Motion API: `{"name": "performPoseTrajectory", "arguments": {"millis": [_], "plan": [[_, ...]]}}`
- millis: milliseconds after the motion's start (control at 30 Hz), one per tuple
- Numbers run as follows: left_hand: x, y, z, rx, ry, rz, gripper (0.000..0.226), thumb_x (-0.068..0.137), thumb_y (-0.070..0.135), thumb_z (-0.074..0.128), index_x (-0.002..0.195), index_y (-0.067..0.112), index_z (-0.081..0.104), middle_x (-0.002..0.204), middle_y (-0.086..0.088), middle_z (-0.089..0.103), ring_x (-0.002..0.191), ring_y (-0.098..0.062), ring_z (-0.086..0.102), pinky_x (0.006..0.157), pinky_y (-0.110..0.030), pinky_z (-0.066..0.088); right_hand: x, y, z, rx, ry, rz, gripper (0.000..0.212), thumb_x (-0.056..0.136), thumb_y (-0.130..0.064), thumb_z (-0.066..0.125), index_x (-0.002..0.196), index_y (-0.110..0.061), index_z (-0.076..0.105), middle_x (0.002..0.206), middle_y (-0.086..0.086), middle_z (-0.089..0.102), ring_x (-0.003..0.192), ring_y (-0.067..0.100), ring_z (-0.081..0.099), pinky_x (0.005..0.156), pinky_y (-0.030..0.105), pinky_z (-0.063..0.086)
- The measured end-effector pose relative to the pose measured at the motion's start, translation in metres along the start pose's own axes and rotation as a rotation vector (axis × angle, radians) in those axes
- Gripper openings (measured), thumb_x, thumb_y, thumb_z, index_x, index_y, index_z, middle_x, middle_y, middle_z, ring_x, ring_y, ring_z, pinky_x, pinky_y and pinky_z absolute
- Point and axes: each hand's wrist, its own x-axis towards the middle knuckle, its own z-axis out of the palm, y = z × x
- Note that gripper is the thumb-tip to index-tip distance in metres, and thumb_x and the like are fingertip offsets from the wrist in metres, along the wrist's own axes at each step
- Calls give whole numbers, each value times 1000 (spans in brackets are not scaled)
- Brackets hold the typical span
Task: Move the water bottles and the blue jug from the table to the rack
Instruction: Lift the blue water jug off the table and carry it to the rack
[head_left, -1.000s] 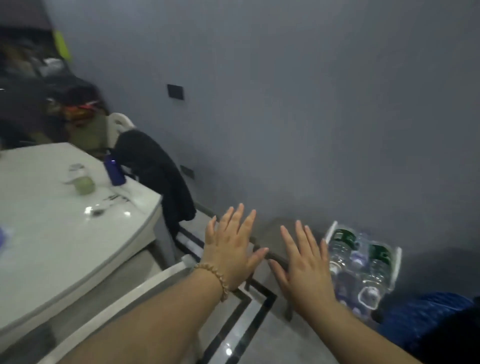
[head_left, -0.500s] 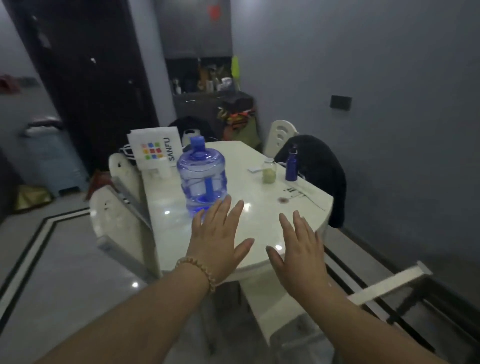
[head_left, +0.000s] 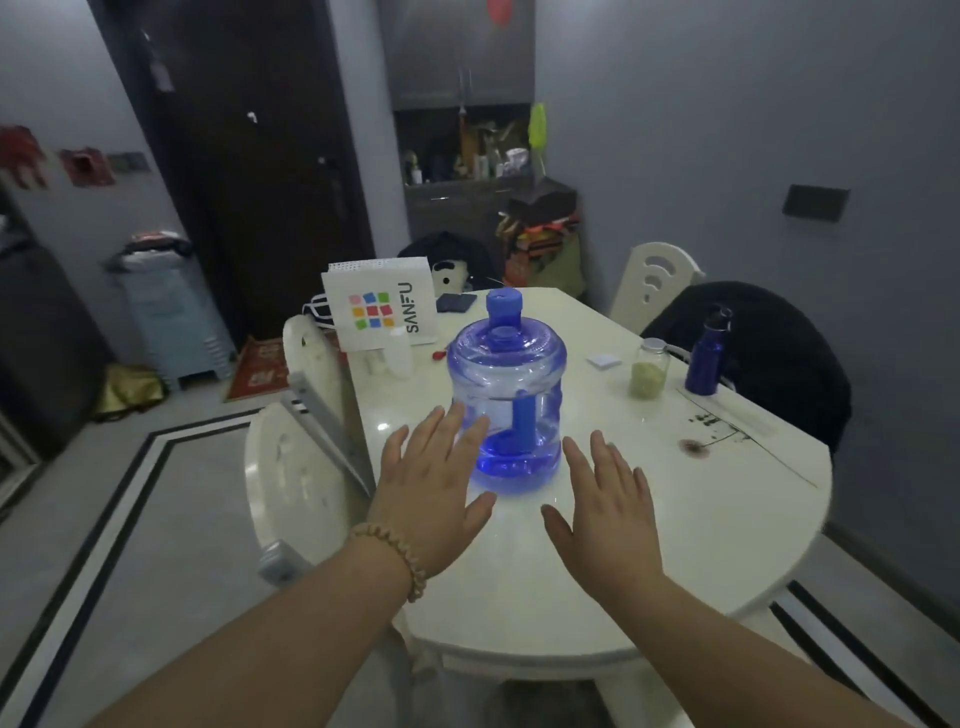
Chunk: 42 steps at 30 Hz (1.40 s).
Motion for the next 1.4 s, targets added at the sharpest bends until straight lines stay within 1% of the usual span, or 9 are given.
{"name": "performPoseTrajectory", "arguments": {"millis": [100, 300, 467, 567, 733, 867, 1033, 1233, 1400], "plan": [[42, -33, 16, 31, -5, 6, 73, 87, 59, 44, 147, 31, 14, 157, -2, 14, 142, -23, 14, 109, -41, -3, 47, -10, 19, -17, -7, -20, 78, 88, -43, 54, 149, -30, 7, 158, 4, 9, 144, 22, 9, 115, 41, 8], [131, -74, 33, -5, 44, 8, 74, 88, 55, 45, 147, 31, 9, 157, -3, 8, 142, -22, 8, 112, -49, 7, 121, -19, 43, -70, -9, -36, 87, 86, -30, 59, 149, -33, -2, 159, 2, -1, 145, 21, 0, 115, 40, 4], [199, -97, 65, -48, 68, 171, 71, 87, 50, 49, 146, 28, 16, 156, -3, 14, 142, -22, 11, 111, -45, 8, 163, -31, 75, -94, 3, 9, 86, 89, -32, 56, 148, -33, -6, 159, 3, -9, 145, 22, -8, 113, 40, -6], [237, -105, 86, -90, 74, 268, 70, 89, 50, 46, 147, 27, 13, 157, -4, 11, 142, -23, 10, 111, -47, 9, 183, -40, 90, -208, 30, -3, 90, 85, -27, 60, 150, -29, -2, 159, 6, -7, 145, 26, -7, 112, 44, -9], [301, -117, 101, -161, 125, 585, 74, 88, 49, 51, 147, 25, 15, 156, -12, 9, 140, -36, 7, 110, -53, 15, 217, -58, 104, -242, 87, 40, 96, 58, -12, 83, 143, -18, 37, 150, 18, 31, 138, 40, 26, 107, 58, 23], [333, -109, 110, -332, 55, 756, 76, 88, 47, 53, 148, 26, 12, 156, -12, 6, 139, -37, 15, 109, -48, 27, 223, -66, 114, -259, 122, 121, 96, 56, -11, 89, 140, -19, 43, 145, 16, 40, 136, 39, 31, 103, 63, 32], [332, -101, 128, -618, 11, 778, 64, 86, 32, 64, 142, 24, 34, 148, -15, 29, 126, -35, 39, 97, -42, 42, 223, -67, 119, -291, 160, 156, 100, 51, -12, 91, 139, -17, 43, 142, 15, 44, 132, 38, 38, 100, 61, 37], [328, -101, 129, -641, 39, 761, 55, 86, 27, 64, 136, 23, 41, 142, -15, 34, 117, -34, 45, 91, -44, 48, 220, -71, 121, -295, 174, 190, 88, 54, -6, 87, 133, -15, 50, 138, 14, 50, 129, 38, 42, 101, 58, 38], [311, -97, 116, -649, 18, 746, 53, 86, 25, 65, 134, 20, 43, 142, -15, 33, 118, -34, 43, 93, -43, 47, 205, -80, 118, -283, 192, 221, 87, 56, -1, 83, 135, -15, 49, 137, 15, 50, 128, 39, 42, 99, 60, 39]]}}
